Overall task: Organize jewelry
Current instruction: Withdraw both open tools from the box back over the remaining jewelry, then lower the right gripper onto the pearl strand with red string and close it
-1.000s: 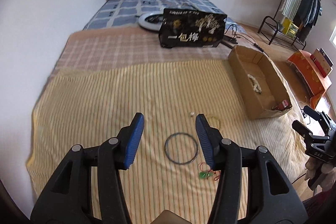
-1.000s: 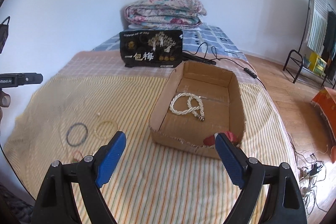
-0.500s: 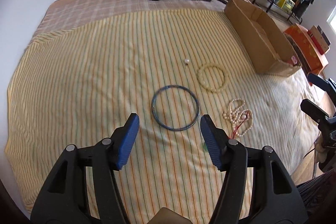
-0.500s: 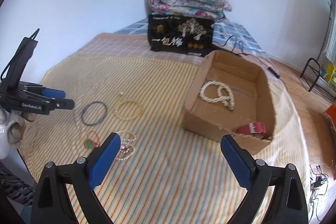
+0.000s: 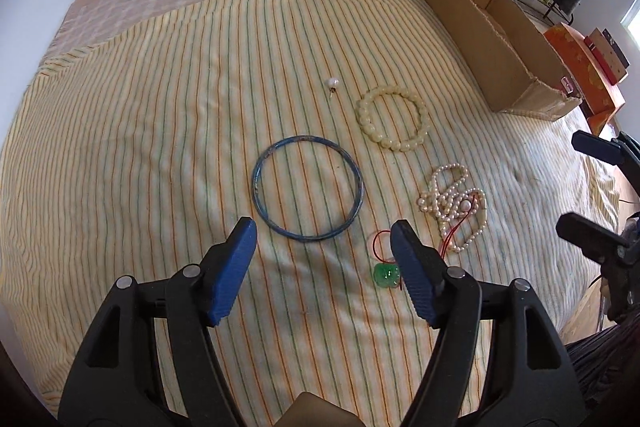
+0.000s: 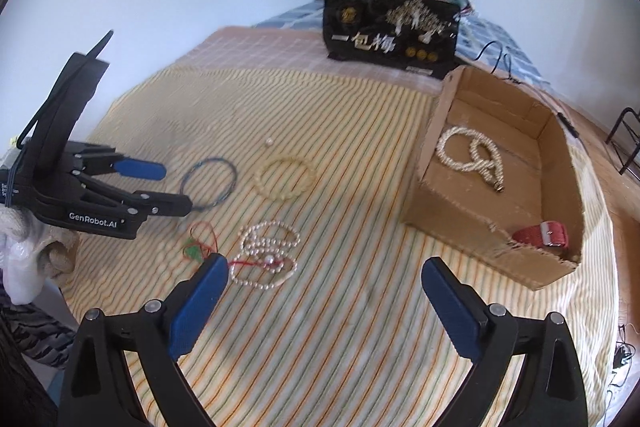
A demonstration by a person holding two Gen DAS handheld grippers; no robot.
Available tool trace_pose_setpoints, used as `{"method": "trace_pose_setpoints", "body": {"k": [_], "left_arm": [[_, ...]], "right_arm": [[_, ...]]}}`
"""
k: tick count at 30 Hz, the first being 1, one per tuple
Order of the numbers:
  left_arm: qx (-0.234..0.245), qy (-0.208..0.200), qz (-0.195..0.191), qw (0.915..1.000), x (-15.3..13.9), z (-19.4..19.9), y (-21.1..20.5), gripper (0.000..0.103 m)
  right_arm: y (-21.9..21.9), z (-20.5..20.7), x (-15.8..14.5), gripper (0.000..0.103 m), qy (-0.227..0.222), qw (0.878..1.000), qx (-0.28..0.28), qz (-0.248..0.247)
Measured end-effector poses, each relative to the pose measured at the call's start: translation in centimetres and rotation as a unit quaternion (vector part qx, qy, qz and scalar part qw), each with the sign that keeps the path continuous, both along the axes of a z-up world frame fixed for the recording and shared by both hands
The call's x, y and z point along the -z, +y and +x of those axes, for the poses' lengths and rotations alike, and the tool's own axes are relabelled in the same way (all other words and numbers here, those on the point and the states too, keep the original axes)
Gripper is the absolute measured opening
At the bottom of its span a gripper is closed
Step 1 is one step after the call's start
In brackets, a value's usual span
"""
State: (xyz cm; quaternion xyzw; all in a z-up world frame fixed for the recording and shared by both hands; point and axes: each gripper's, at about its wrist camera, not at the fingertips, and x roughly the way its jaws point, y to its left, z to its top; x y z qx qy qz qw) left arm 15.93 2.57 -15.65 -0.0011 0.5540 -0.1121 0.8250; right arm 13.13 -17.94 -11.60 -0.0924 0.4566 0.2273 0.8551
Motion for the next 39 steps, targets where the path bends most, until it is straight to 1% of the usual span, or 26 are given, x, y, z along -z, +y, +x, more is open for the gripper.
{"method": "trace_pose_setpoints", "body": {"k": [4,7,13,17,20,23,26,29,30,34,37,39], "left_arm": [[-0.01,0.005,-0.004,0.9999,0.3,0.6,0.2,0.071],[-0.018,0.01,-0.007,0.9998,0.6,0.9,0.6,0.071],[-0.028,0.016,-0.011,0.9994,0.9,1.4,1.2,0.071],[-0.031,0.022,-0.017,0.9991,1.0,1.5,1.3,0.071],[-0.031,0.023,-0.022,0.999,1.0,1.6,1.3,0.071],[-0.031,0.025,-0.027,0.9989,1.0,1.7,1.4,0.071],[-0.034,0.024,-0.031,0.9987,1.0,1.7,1.7,0.071],[-0.042,0.018,-0.035,0.9984,0.8,1.7,2.3,0.071],[-0.046,0.018,-0.038,0.9981,0.7,1.8,2.6,0.071],[-0.061,0.02,-0.051,0.9966,0.7,2.1,3.6,0.071],[-0.053,0.024,-0.051,0.9971,0.8,2.1,3.4,0.071],[-0.05,0.029,-0.057,0.9967,0.9,2.0,3.3,0.071]], "right_arm": [[0.2,0.1,0.9,0.097,0.03,0.999,-0.009,-0.009],[0.3,0.1,1.3,0.092,0.041,0.999,-0.015,-0.011],[0.3,1.6,2.5,0.081,0.091,0.995,-0.012,0.025],[0.5,3.0,3.2,0.072,0.119,0.992,0.001,0.05],[1.0,4.0,3.4,0.07,0.138,0.988,0.005,0.071],[2.1,4.8,3.6,0.062,0.153,0.985,0.005,0.081],[3.7,5.2,4.0,0.062,0.159,0.984,-0.007,0.073],[5.3,5.0,4.4,0.055,0.163,0.984,-0.024,0.063],[5.7,5.0,4.5,0.055,0.164,0.984,-0.027,0.06],[6.7,4.5,4.8,0.055,0.15,0.988,-0.04,0.028],[6.9,4.3,5.1,0.055,0.147,0.988,-0.047,0.012],[6.8,4.4,5.3,0.062,0.152,0.987,-0.045,0.008]]}}
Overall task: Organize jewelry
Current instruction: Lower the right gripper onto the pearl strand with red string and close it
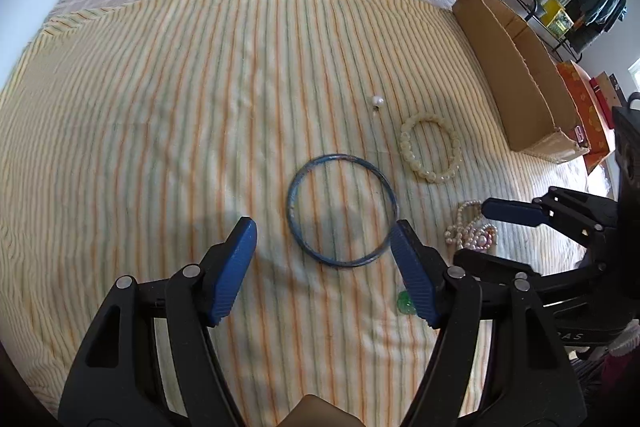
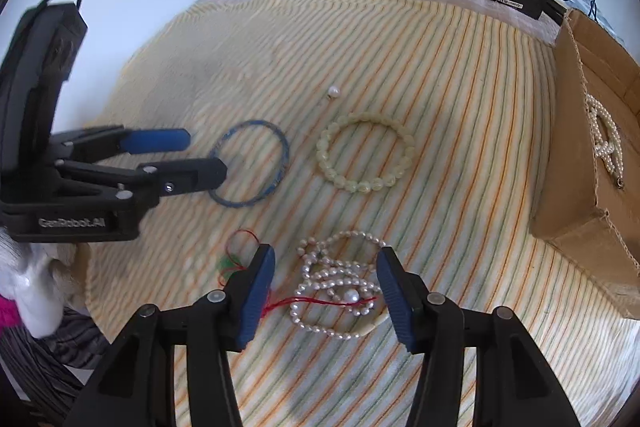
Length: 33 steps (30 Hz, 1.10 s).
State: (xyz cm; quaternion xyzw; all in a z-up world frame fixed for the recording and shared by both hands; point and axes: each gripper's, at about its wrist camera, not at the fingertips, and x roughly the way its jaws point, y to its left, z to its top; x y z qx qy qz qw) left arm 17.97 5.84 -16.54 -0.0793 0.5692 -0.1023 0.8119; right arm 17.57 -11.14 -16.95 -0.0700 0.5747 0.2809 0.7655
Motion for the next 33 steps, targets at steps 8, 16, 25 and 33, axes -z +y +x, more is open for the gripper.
{"method": "trace_pose_setpoints", "body": {"k": [8,16,25,33], "left_arm": [[0.023,0.006,0.009,0.9997,0.3,-0.4,-1.6,0.071],[0.016,0.004,0.011,0.9998,0.4,-0.3,-1.8,0.071],[0.017,0.004,0.022,0.9996,0.7,-0.5,-2.3,0.071],[0.04,0.0,0.031,0.9987,0.8,-0.8,-3.3,0.078]], "right_arm": [[-0.4,0.6,0.2,0.063,0.009,1.0,0.006,0.006],[-0.7,0.4,-0.1,0.059,-0.014,1.0,0.006,-0.018],[-1.0,0.4,0.3,0.06,-0.02,0.999,0.005,-0.029],[-0.4,0.3,0.6,0.067,-0.025,0.999,-0.017,-0.035]]}}
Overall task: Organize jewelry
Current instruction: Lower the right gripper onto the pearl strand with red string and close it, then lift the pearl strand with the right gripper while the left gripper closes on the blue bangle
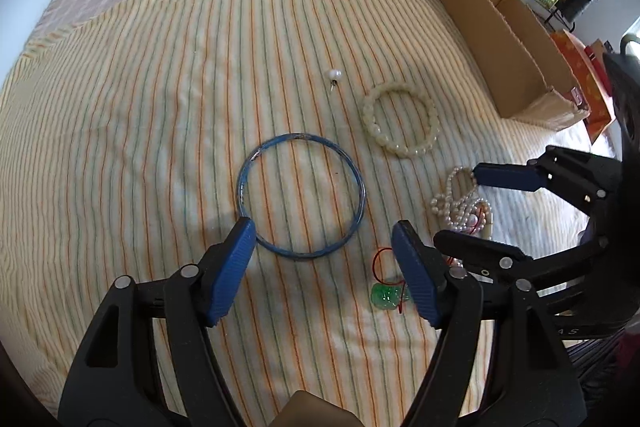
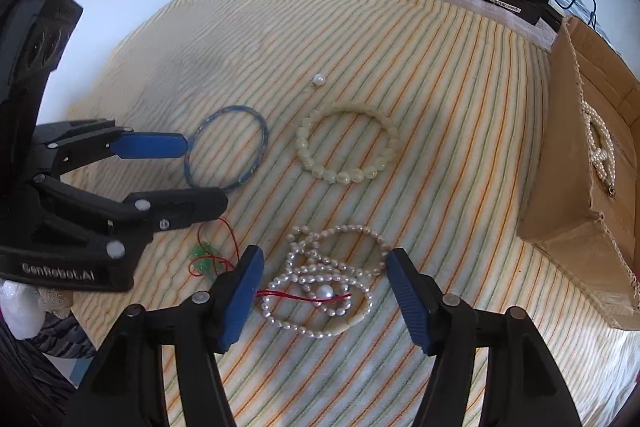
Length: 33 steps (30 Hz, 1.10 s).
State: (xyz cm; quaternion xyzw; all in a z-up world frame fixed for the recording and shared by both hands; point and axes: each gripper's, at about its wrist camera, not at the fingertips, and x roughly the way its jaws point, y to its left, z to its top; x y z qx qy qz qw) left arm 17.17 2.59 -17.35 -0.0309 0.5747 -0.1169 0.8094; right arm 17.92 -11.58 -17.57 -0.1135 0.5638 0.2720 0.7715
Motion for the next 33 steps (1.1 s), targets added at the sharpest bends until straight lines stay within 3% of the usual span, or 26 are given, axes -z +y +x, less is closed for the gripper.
{"method": "trace_pose_setpoints", "body": {"k": [8,10,12,15,17,21,26,30,33], "left_arm": [[-0.012,0.01,0.001,0.9999,0.7,0.9,0.1,0.079],[-0.015,0.01,0.001,0.9998,0.7,1.1,0.1,0.08],[-0.014,0.007,0.005,0.9999,0.6,1.0,0.0,0.08],[-0.007,0.005,0.014,0.9999,0.8,1.2,-0.4,0.083],[-0.009,0.004,0.019,0.9998,1.0,1.5,-0.5,0.083],[-0.011,0.001,0.02,0.9997,1.4,1.8,-0.8,0.092],[-0.008,-0.02,0.058,0.9981,1.7,1.5,-2.1,0.093],[-0.018,-0.024,0.058,0.9979,1.7,1.6,-2.1,0.092],[-0.022,-0.034,0.063,0.9972,1.5,1.5,-1.9,0.083]], "right_arm": [[0.1,0.2,0.4,0.059,-0.009,1.0,-0.007,-0.018],[0.1,0.2,0.3,0.053,-0.014,1.0,-0.006,-0.022],[-0.3,0.3,0.2,0.037,-0.017,1.0,0.003,-0.021],[-1.1,1.0,0.2,0.024,-0.013,1.0,0.019,-0.011],[-1.4,1.2,0.2,0.019,-0.012,1.0,0.025,-0.008],[-1.5,1.4,0.1,0.016,-0.014,0.999,0.029,-0.008],[-1.4,1.3,0.0,0.015,-0.02,0.999,0.024,-0.015],[-1.4,1.3,0.0,0.013,-0.02,0.999,0.026,-0.013],[-1.4,1.3,-0.1,0.008,-0.022,0.999,0.027,-0.01]]}}
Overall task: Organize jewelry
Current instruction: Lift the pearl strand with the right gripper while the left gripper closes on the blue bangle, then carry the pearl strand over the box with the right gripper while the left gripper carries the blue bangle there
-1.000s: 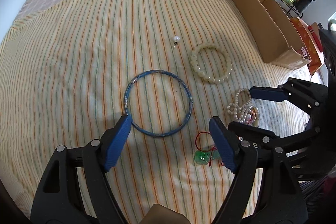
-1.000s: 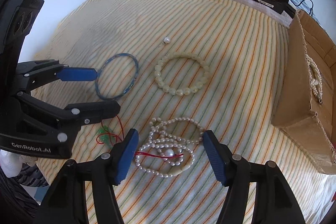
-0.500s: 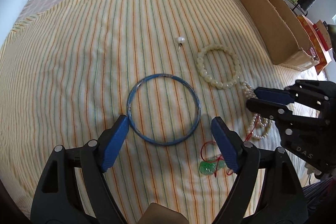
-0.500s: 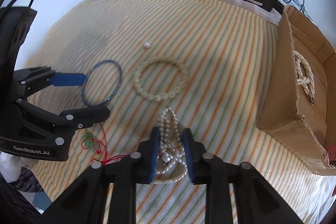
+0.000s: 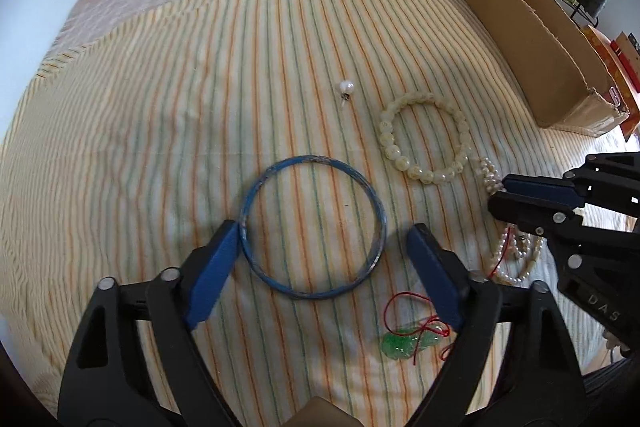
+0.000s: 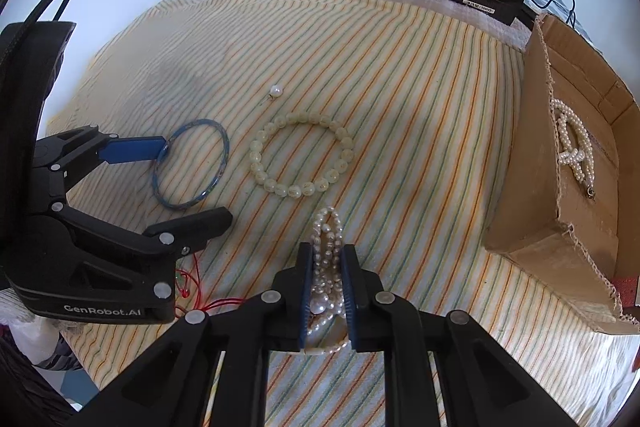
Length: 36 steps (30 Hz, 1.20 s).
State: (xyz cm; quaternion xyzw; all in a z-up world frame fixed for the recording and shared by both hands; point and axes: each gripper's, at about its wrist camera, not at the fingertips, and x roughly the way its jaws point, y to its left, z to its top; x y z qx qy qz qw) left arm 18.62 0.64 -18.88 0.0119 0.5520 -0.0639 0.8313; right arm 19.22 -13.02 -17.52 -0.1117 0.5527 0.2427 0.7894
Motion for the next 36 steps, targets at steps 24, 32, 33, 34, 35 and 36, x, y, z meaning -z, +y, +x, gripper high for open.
{"method": "trace_pose_setpoints", "body": {"k": [24,32,33,34,35,36], "left_arm": [[-0.042,-0.041,-0.045,0.9973,-3.6,-0.3,3.3,0.074],[-0.044,-0.07,-0.051,0.9953,-6.0,-1.0,3.6,0.074],[-0.045,-0.074,-0.053,0.9948,-6.3,-1.1,3.7,0.074],[-0.047,-0.079,-0.057,0.9942,-6.8,-1.1,3.7,0.074],[-0.048,-0.082,-0.059,0.9937,-7.2,-1.2,3.7,0.074],[-0.048,-0.087,-0.061,0.9932,-7.6,-1.3,3.6,0.074]], "right_arm": [[-2.8,0.5,-3.5,0.002,-0.001,0.994,0.047,0.103],[-3.5,-1.0,-7.4,0.002,-0.043,0.991,0.043,0.12],[-3.4,-1.1,-7.8,0.002,-0.048,0.991,0.042,0.12],[-3.5,-1.2,-8.4,0.002,-0.056,0.99,0.042,0.121],[-3.6,-1.4,-8.8,0.002,-0.063,0.99,0.041,0.12],[-3.7,-1.6,-9.3,0.002,-0.069,0.99,0.041,0.119]]}}
